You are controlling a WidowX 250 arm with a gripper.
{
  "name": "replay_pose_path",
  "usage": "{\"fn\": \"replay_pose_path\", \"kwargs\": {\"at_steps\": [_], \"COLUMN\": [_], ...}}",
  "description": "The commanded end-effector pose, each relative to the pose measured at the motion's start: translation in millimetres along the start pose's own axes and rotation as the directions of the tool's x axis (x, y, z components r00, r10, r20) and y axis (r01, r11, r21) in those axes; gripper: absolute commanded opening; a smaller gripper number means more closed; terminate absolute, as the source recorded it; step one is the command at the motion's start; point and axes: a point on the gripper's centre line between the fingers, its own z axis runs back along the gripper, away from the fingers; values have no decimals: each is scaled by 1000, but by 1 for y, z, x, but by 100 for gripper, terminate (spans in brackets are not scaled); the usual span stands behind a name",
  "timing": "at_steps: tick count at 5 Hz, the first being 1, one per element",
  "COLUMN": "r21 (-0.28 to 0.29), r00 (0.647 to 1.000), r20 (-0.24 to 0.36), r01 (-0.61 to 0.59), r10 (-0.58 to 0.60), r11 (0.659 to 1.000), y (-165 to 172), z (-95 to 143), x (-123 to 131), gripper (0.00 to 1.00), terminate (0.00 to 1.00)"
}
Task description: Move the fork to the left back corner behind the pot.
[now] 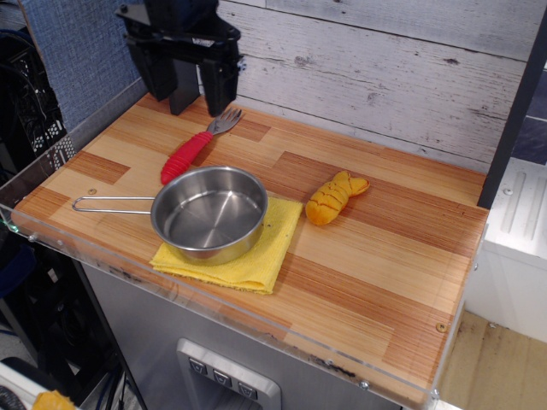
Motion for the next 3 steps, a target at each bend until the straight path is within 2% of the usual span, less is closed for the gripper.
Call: {"fn": "replay_pose_path", "kwargs": {"at_steps": [1, 2, 3], "r21": [47, 47, 47], "r00": [999, 999, 999], "r20": [13, 13, 13], "r01": [39, 39, 39], "r10": [-39, -39, -39], "r11": [998, 998, 998], "y": [-5, -5, -5], "z": [23, 23, 23], "x": [1, 1, 1], "gripper": [100, 100, 100], "terminate": [0, 0, 100]}}
